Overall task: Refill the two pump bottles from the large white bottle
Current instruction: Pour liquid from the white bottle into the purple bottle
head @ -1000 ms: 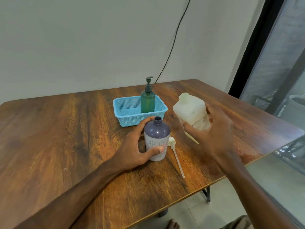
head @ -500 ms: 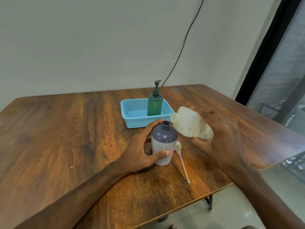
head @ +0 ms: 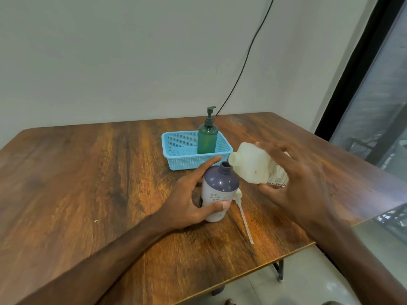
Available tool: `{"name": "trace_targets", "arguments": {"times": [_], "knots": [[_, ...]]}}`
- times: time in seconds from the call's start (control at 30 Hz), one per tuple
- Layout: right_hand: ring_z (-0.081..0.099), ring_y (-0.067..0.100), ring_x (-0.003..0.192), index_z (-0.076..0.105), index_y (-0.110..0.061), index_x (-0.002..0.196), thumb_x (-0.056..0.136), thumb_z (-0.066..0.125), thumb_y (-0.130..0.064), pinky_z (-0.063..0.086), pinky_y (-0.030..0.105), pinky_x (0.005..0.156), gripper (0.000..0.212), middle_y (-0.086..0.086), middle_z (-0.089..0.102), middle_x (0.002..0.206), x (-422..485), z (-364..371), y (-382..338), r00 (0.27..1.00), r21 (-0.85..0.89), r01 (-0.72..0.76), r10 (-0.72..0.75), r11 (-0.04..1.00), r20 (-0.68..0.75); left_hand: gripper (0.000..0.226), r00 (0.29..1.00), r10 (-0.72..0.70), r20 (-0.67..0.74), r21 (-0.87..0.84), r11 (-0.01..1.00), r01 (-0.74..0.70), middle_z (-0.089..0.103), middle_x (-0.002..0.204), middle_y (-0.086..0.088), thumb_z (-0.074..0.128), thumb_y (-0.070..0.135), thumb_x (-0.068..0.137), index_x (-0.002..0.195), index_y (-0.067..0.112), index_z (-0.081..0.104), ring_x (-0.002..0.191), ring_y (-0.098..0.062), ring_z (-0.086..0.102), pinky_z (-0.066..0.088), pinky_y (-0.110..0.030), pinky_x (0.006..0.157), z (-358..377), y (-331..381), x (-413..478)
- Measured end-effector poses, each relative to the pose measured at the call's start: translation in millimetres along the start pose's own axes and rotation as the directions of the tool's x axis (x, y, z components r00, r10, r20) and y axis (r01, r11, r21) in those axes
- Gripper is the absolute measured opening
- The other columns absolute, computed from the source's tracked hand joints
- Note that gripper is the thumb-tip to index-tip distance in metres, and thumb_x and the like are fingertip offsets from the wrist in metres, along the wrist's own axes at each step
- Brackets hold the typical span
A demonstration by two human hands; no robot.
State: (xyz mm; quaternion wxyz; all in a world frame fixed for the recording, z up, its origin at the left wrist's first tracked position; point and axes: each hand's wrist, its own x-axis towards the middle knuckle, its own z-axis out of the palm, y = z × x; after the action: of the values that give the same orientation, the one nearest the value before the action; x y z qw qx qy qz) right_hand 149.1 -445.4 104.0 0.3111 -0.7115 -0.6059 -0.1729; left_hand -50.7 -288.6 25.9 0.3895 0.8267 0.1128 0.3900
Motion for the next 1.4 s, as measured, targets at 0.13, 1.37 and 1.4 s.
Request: {"name": "trace_targets", "arguments": {"times": [0.13, 1.37, 1.4], "knots": [[0.05, 0.032, 0.129, 0.045, -0.036, 0.148, 0.07, 0.089, -0.035, 0.036, 0.069, 0.104, 0.089, 0.001, 0.054, 0.143, 0.6, -1.5, 3.2, 1.0, -0.02, 0.002, -0.002, 1.0, 0.014, 0.097, 1.0, 0.005, 0.005, -0.006, 1.0, -0.005, 0.065, 0.146, 0.008, 0.09, 0.026, 0.083, 0.163, 0.018, 0.036, 0.132, -0.014, 0.065, 0.055, -0.039, 0.109, -2.6, 1.4, 0.4], [0.045, 0.033, 0.133, 0.051, -0.032, 0.145, 0.066, 0.092, -0.024, 0.03, 0.059, 0.106, 0.09, 0.004, 0.054, 0.141, 8.0, -12.1, 6.9, 0.998, -0.106, 0.067, -0.068, 0.992, -0.007, 0.089, 1.0, -0.003, 0.005, 0.069, 0.998, 0.002, 0.066, 0.142, 0.01, 0.086, 0.048, 0.079, 0.153, 0.015, 0.05, 0.131, -0.011, 0.064, 0.056, -0.037, 0.107, -2.1, 5.3, 0.3], [0.045, 0.033, 0.133, 0.051, -0.032, 0.146, 0.066, 0.092, -0.024, 0.03, 0.06, 0.106, 0.09, 0.004, 0.054, 0.141, 8.0, -12.2, 7.2, 0.998, -0.105, 0.068, -0.069, 0.992, -0.006, 0.089, 1.0, -0.002, 0.006, 0.073, 0.997, 0.001, 0.066, 0.143, 0.009, 0.086, 0.049, 0.079, 0.153, 0.015, 0.05, 0.131, -0.011, 0.064, 0.055, -0.037, 0.107, -2.0, 5.7, 0.6]]}}
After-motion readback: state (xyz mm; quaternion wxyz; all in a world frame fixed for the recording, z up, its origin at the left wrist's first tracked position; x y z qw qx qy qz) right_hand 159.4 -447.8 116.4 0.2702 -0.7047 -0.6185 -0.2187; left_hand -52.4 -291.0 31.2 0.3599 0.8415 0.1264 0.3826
